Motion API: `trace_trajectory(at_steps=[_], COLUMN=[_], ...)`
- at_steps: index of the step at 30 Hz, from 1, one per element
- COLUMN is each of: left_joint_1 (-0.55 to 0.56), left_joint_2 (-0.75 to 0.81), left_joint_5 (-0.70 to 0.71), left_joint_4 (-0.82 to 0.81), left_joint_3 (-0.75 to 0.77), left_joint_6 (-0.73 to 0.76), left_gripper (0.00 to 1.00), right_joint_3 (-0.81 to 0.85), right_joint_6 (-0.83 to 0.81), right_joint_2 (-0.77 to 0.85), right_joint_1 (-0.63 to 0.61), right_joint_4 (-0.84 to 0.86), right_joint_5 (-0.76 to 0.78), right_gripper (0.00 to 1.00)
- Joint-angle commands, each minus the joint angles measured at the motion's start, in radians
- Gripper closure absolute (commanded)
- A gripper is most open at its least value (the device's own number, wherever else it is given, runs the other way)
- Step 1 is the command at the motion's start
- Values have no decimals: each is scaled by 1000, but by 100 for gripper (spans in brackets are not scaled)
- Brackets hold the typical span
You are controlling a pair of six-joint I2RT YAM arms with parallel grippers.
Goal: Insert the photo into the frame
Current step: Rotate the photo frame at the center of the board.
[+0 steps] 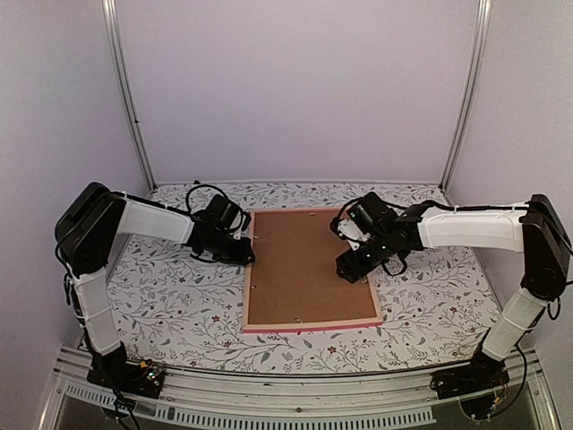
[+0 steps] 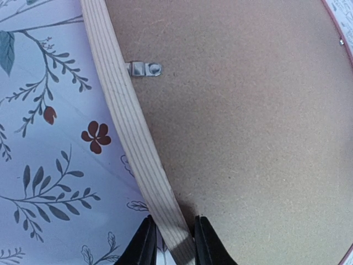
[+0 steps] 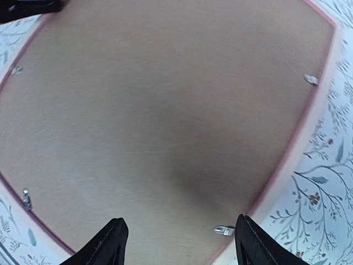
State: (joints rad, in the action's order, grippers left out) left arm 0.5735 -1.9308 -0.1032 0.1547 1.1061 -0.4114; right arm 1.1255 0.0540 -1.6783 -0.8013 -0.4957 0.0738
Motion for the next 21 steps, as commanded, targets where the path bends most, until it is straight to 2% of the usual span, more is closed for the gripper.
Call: trace_trajectory(at_steps=[1, 8, 17, 21], left_joint_1=[-8, -9, -9, -9], left_joint_2=[16, 32, 54, 65], left_joint_5=[-16, -27, -6, 0], left_joint_4=[67, 54, 50, 45], left_joint_3=[-10, -24, -25, -21], left_joint_6=[44, 32, 28, 25], left_gripper=[75, 71, 59, 52], right_joint_3=[-19, -20, -3, -4], right_joint_6=[153, 198, 176, 164], right_joint_2=[-10, -94, -178, -202], right_joint_1=[124, 241, 263, 274], right_joint_4=[-27, -5, 48, 60], right_joint_5=[25, -17, -118, -137], right_gripper=[28, 27, 31, 37])
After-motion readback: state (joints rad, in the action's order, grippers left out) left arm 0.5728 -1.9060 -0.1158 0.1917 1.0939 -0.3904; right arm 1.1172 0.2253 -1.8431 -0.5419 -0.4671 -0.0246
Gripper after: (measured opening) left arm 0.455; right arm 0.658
